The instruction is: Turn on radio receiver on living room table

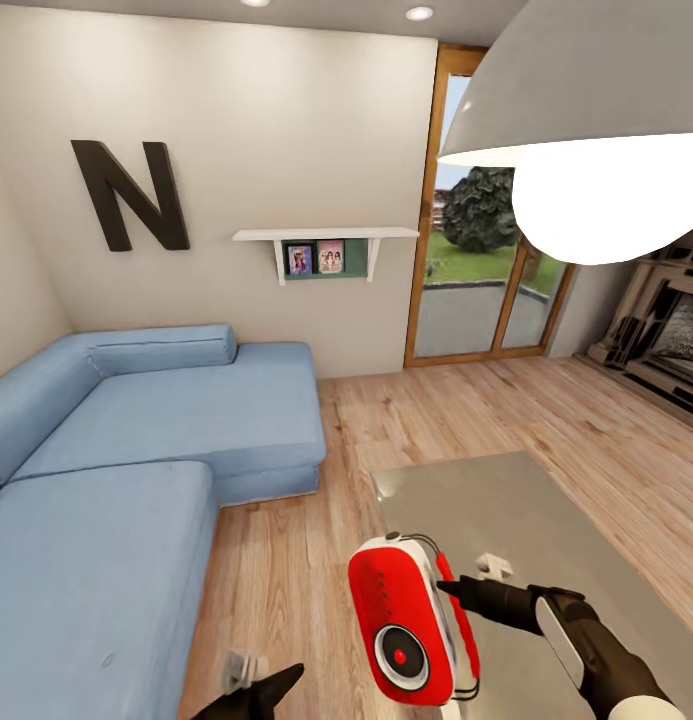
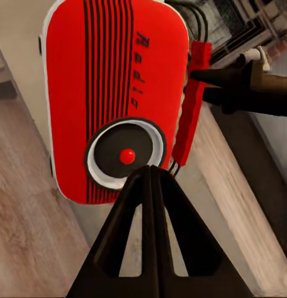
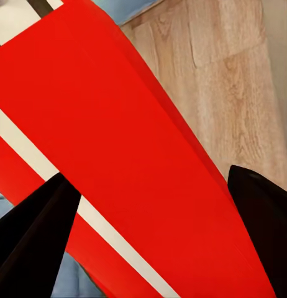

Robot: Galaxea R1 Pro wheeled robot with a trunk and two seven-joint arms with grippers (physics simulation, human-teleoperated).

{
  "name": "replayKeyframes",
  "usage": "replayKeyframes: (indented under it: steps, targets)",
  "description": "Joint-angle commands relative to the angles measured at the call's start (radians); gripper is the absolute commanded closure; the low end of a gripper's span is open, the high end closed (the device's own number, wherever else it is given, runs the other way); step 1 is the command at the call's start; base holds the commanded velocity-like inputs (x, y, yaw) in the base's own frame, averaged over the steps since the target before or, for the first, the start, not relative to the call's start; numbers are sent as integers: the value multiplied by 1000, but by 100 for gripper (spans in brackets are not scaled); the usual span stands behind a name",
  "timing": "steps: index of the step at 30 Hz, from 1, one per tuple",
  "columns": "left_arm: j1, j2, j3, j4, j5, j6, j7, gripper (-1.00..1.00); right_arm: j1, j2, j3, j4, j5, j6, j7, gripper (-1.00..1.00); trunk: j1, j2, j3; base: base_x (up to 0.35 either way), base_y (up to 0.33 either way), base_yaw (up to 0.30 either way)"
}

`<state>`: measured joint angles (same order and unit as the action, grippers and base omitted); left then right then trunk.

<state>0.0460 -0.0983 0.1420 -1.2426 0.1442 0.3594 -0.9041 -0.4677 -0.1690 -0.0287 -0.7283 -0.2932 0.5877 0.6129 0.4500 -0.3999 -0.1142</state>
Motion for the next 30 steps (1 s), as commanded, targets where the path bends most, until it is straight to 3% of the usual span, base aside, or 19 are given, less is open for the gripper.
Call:
replayKeyframes:
  steps: [1, 8, 12, 16, 18, 20, 24, 30]
  targets:
    - [0, 0, 0, 0, -1, 0, -19, 100, 0, 1, 0, 0, -8, 3, 1, 100, 0, 0, 0, 0, 0, 0]
    - [0, 0, 1, 2, -5, 0, -48, 100, 0, 10, 1, 0, -13, 5, 9, 100, 0, 0, 0, 0, 0, 0]
    - [0, -1, 12, 2, -6, 0, -44, 100, 0, 19, 22, 0, -15, 8, 4, 100, 0, 0, 0, 0, 0, 0]
    - [0, -12, 124, 3, -7, -2, -41, 100, 0, 20, 28, 0, -17, 15, 4, 100, 0, 0, 0, 0, 0, 0]
    - [0, -16, 145, 4, -8, -2, -26, 100, 0, 21, 29, 0, -17, 16, 5, 100, 0, 0, 0, 0, 0, 0]
    - [0, -21, 150, 5, -6, -4, 34, 100, 0, 21, 30, 0, -19, 16, 7, 100, 0, 0, 0, 0, 0, 0]
    - [0, -41, 121, 18, -2, -11, 209, 100, 0, 22, 28, 0, -21, 17, 3, 100, 0, 0, 0, 0, 0, 0]
    - [0, -46, 17, 70, -2, -14, 258, 100, 0, 35, 29, -1, -20, 18, 0, 100, 0, 0, 0, 0, 0, 0]
